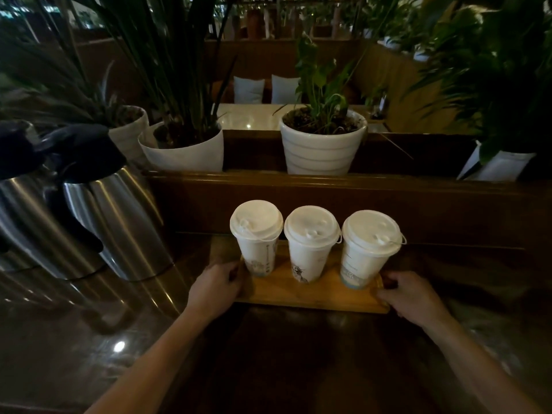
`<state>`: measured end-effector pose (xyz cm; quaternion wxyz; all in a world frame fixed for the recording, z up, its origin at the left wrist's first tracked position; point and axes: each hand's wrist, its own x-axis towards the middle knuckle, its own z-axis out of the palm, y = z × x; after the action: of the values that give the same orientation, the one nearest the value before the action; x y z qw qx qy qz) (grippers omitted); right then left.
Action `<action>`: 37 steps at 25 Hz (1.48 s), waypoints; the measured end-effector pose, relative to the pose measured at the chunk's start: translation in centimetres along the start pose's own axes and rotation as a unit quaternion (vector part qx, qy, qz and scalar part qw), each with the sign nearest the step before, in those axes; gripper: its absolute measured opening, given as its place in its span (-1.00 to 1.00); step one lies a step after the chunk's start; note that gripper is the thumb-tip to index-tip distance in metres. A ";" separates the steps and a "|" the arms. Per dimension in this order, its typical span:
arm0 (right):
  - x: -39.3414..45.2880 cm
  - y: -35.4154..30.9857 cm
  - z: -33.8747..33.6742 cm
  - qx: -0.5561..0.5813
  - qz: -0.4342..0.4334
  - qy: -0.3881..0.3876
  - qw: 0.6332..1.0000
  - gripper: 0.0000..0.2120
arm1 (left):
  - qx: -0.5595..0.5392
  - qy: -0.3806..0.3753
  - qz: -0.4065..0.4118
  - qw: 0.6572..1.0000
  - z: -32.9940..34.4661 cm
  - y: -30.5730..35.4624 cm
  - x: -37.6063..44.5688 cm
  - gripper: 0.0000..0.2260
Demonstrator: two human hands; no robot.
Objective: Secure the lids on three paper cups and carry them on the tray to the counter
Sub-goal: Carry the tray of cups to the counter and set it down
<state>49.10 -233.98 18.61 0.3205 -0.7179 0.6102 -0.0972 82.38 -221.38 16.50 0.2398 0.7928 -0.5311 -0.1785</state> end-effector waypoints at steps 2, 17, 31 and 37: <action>-0.4 0.8 0.6 -0.101 -0.024 0.045 0.994 -0.59 | 0.022 0.020 0.010 1.000 0.1 -0.4 -0.6 -0.85; -1.5 4.1 2.1 -0.152 -0.092 0.094 0.980 -0.15 | 0.114 0.016 0.054 0.992 0.7 -3.3 -1.8 -0.14; 0.1 3.0 1.5 -0.182 -0.077 0.083 0.977 -0.13 | 0.135 -0.010 0.016 0.991 0.7 -2.2 -0.4 -0.39; 0.2 2.7 1.2 -0.192 -0.081 0.085 0.974 -0.25 | 0.132 -0.007 -0.004 0.991 0.8 -1.9 -0.5 -0.41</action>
<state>47.57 -233.92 16.06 0.1150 -0.8020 0.5825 -0.0646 83.20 -220.51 14.74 0.1289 0.8181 -0.5488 -0.1133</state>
